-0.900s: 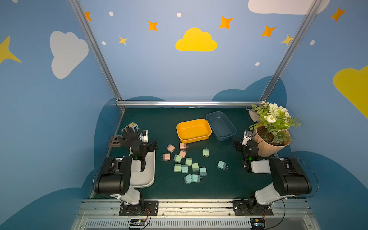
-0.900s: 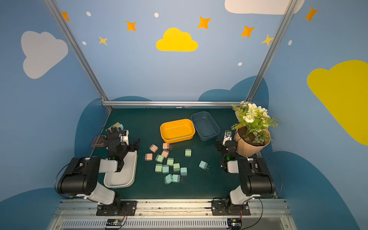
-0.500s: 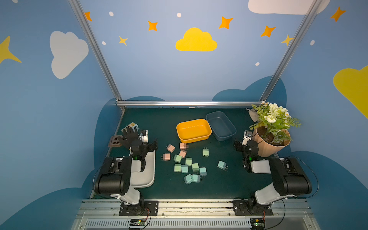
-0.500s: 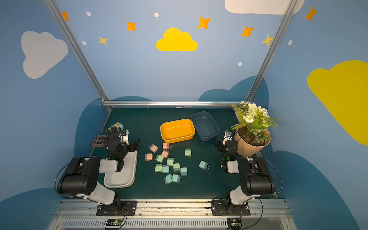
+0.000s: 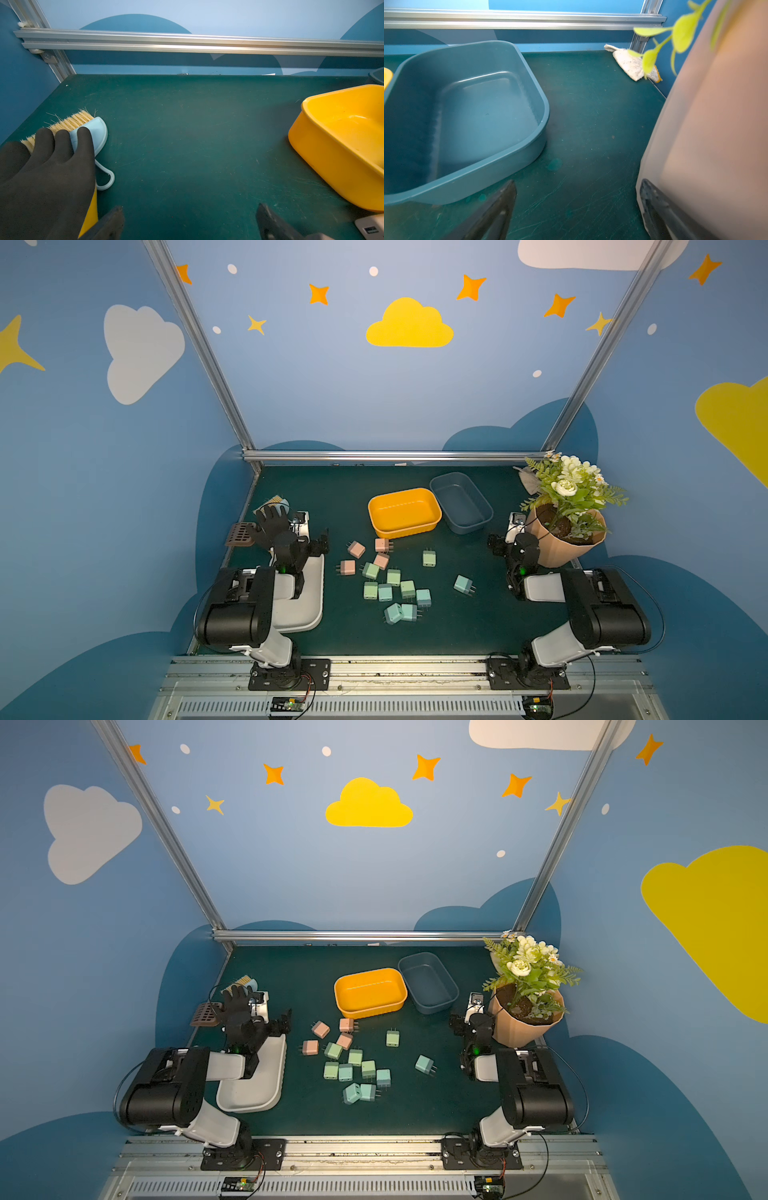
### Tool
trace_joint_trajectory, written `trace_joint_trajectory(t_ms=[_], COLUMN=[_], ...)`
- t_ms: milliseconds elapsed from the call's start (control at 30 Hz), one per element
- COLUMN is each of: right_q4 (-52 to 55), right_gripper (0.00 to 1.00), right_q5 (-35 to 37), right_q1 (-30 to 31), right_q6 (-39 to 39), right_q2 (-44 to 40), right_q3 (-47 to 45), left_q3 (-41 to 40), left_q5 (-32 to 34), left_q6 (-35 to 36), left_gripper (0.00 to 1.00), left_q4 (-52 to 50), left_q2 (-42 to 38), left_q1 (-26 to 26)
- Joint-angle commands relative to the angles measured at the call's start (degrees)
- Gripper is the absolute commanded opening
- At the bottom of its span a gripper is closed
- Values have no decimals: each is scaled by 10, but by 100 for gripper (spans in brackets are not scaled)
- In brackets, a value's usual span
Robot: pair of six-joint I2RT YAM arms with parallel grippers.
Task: Place the plugs by color into the storage box
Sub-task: Pick up the plug from the center of the board.
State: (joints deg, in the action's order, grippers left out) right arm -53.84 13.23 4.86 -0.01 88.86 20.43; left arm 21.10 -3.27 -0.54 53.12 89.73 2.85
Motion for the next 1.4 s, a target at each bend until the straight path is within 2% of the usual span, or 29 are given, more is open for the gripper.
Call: trace_joint_trajectory(t_ms=[0, 233, 300, 433, 533, 667, 800, 967, 1167, 1267, 1367], right_q4=[-10, -10, 28, 165, 305, 462, 555, 682, 805, 864, 921], right_gripper=[94, 94, 93, 80, 72, 64, 62, 59, 58, 58, 55], right_q5=[0, -3, -1, 5, -3, -83, -132, -187, -170, -158, -136], right_q1=[1, -2, -3, 1, 3, 12, 54, 148, 217, 234, 252], right_q6=[4, 5, 9, 8, 46, 67, 141, 193, 211, 211, 187], right_q2=[4, 1, -22, -110, -178, -237, -264, -250, -226, -216, -204], right_q3=[3, 3, 12, 47, 95, 161, 198, 251, 314, 345, 378], left_q3=[3, 3, 8, 24, 38, 45, 80, 159, 214, 235, 282], left_q5=[-9, -13, -5, 25, 59, 110, 135, 181, 123, 32, -87], left_q6=[-6, -7, -10, -16, -11, 22, 34, 86, 154, 193, 298], left_gripper=[100, 100, 100, 95, 92, 90, 85, 84, 85, 84, 86], left_q4=[-5, -3, -31, -107, -150, -159, -206, -318, -406, -473, -622], left_q2=[4, 0, -25, -80, -108, -172, -228, -248, -262, -257, -233], left_q1=[3, 6, 6, 5, -8, -50, -102, -228, -360, -401, -441])
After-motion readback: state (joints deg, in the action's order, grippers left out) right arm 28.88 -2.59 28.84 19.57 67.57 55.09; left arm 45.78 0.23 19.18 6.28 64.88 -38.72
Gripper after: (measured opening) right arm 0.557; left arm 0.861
